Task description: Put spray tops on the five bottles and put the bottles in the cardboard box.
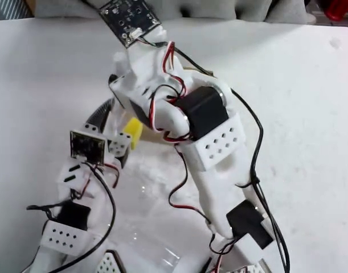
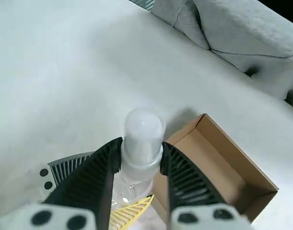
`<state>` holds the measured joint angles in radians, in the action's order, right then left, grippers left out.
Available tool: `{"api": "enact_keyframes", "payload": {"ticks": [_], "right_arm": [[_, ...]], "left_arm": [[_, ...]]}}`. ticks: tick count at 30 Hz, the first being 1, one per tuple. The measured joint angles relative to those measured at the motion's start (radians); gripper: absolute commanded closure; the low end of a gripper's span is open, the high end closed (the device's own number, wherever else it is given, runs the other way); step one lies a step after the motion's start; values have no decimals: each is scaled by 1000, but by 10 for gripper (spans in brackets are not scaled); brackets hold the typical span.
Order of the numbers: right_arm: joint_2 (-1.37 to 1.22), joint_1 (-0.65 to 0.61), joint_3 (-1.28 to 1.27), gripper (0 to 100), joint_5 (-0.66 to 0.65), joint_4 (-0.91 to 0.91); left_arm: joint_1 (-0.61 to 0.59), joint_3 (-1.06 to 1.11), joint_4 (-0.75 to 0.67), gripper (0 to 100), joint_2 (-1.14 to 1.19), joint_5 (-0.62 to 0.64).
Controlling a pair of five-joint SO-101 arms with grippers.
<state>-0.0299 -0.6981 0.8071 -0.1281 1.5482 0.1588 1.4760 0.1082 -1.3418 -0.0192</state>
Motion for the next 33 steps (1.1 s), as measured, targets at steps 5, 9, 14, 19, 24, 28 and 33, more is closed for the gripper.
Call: {"api": "enact_keyframes", "payload": {"ticks": [5,9,14,19,24,28,33], "right_arm": [[0,0,0,978,0,-17],[-25,-14,2,900,35,-20],[-71,-49,2,876,48,-20],[-72,-46,2,872,48,-20],[-72,-49,9,872,48,-20],[-72,-38,77,872,48,-5],[-57,-11,178,923,92,52]], "left_arm": [[-2,0,0,978,0,0],[-6,0,0,978,0,0],[-17,0,0,978,0,0],[-21,0,0,978,0,0],[-23,0,0,978,0,0],[-23,0,0,978,0,0],[-23,0,0,978,0,0]]}}
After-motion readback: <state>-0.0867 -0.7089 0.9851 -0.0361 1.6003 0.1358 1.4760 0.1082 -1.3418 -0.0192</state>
